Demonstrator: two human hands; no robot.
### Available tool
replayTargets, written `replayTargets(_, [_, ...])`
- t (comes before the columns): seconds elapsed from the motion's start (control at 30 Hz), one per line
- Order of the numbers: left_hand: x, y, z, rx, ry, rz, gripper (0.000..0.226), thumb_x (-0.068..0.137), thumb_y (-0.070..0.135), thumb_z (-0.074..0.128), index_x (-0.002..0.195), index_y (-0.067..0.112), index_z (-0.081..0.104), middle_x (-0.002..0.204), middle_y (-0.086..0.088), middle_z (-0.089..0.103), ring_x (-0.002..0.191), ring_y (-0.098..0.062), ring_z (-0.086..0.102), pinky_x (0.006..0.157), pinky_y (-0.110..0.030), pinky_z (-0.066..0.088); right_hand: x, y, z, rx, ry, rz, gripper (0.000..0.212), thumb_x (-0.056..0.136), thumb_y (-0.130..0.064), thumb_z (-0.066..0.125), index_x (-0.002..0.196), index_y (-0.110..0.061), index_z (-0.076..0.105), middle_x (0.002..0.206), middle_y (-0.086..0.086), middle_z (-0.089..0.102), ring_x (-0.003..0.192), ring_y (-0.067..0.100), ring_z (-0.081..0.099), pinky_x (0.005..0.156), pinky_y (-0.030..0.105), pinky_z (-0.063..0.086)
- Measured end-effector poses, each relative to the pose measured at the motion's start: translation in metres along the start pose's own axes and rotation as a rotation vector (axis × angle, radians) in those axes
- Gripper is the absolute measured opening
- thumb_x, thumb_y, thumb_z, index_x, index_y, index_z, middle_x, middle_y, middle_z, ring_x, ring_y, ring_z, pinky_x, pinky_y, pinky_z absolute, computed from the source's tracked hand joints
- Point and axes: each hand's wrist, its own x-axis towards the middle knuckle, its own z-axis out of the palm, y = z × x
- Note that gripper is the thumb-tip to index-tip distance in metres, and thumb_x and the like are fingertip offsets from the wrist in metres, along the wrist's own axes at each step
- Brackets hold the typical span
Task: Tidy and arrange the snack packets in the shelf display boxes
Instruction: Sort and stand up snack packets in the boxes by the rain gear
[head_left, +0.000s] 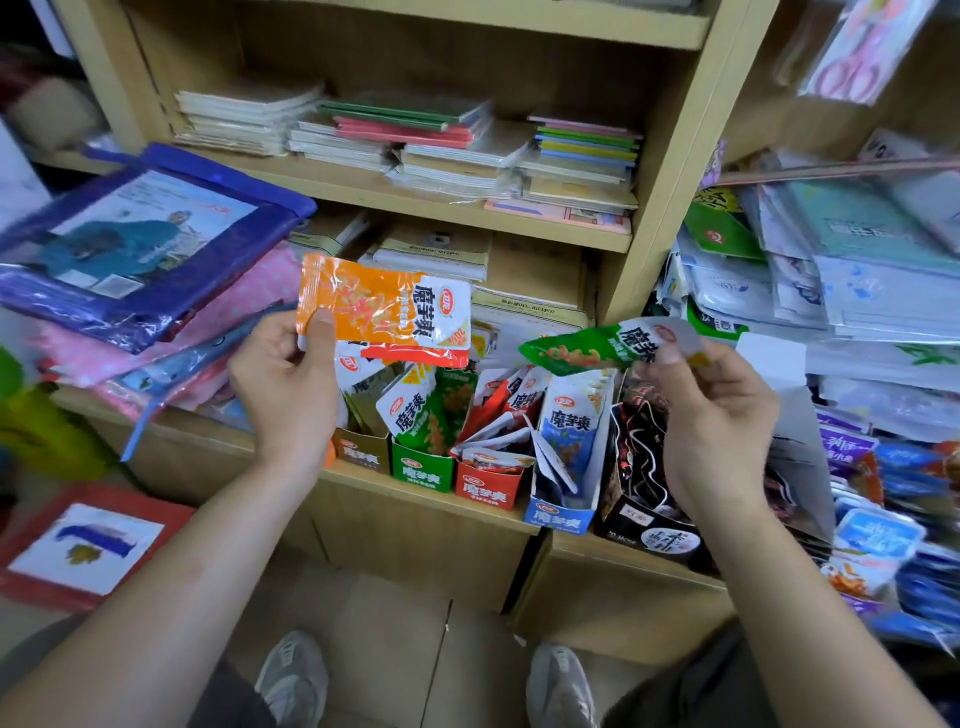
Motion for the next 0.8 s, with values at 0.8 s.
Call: replayTargets(0.8, [0.044, -0.030, -0.051, -0.071, -0.048, -0.280, 0.020, 0.096, 0.025, 0.069, 0.076, 0.021, 0.071, 0.079, -0.001, 0.075, 0.076, -0.015, 0.069, 0.073, -0.038, 0.053, 0.016, 0.046, 0.132, -0.535, -0.670, 0.030, 0.034, 0.089, -0.027, 0.075, 0.123, -0.028, 0.067, 0.124, -0.012, 0.065, 0.120, 0.007, 0.056, 0.097, 0.034, 0.052])
